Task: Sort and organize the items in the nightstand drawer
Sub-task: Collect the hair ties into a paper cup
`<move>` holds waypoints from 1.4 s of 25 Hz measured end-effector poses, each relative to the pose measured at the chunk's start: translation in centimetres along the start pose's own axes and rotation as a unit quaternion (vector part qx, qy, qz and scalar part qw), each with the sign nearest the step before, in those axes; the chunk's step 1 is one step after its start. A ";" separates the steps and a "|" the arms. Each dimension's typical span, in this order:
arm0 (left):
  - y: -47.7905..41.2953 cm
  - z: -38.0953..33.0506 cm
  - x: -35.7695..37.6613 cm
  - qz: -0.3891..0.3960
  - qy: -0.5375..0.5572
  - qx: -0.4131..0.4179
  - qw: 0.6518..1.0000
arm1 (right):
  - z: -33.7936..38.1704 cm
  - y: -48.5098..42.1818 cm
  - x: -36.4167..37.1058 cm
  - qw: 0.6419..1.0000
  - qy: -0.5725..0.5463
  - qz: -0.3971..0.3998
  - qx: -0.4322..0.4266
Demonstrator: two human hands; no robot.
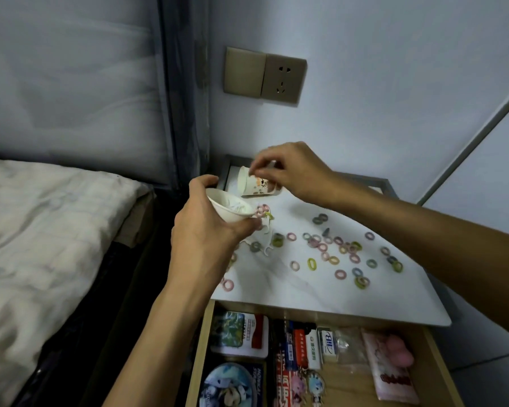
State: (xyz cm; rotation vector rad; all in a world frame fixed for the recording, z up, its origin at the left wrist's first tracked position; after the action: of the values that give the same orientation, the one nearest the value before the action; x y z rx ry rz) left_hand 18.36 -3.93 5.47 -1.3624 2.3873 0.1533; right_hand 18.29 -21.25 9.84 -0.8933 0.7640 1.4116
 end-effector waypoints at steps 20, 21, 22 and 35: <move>-0.1 0.5 -1.6 -0.019 0.004 0.005 1.000 | -13.3 2.5 7.0 0.978 0.021 0.026 0.204; -0.1 0.5 -1.6 -0.019 0.004 0.004 1.000 | -13.6 2.9 6.4 0.975 -0.008 0.006 0.221; 0.0 0.4 -1.5 -0.019 0.005 0.004 1.000 | -13.9 3.3 5.9 0.972 -0.032 -0.013 0.233; -0.3 0.1 -0.9 -0.017 0.007 0.005 1.000 | -15.8 3.4 5.1 0.955 -0.128 -0.049 0.261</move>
State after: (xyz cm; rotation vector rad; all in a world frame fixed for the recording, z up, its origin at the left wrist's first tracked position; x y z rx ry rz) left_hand 19.02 -3.31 5.78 -1.4022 2.3714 0.1240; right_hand 16.21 -32.74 -2.44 -0.3244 0.8276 1.1285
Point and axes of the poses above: each hand's wrist, its own y-axis away from the middle knuckle, its own x-axis out of the palm, z = x × y, the point moved 8 cm from there along -y, towards the middle knuckle, and after that the axes turned 11 degrees about z, right-handed, at the moved point
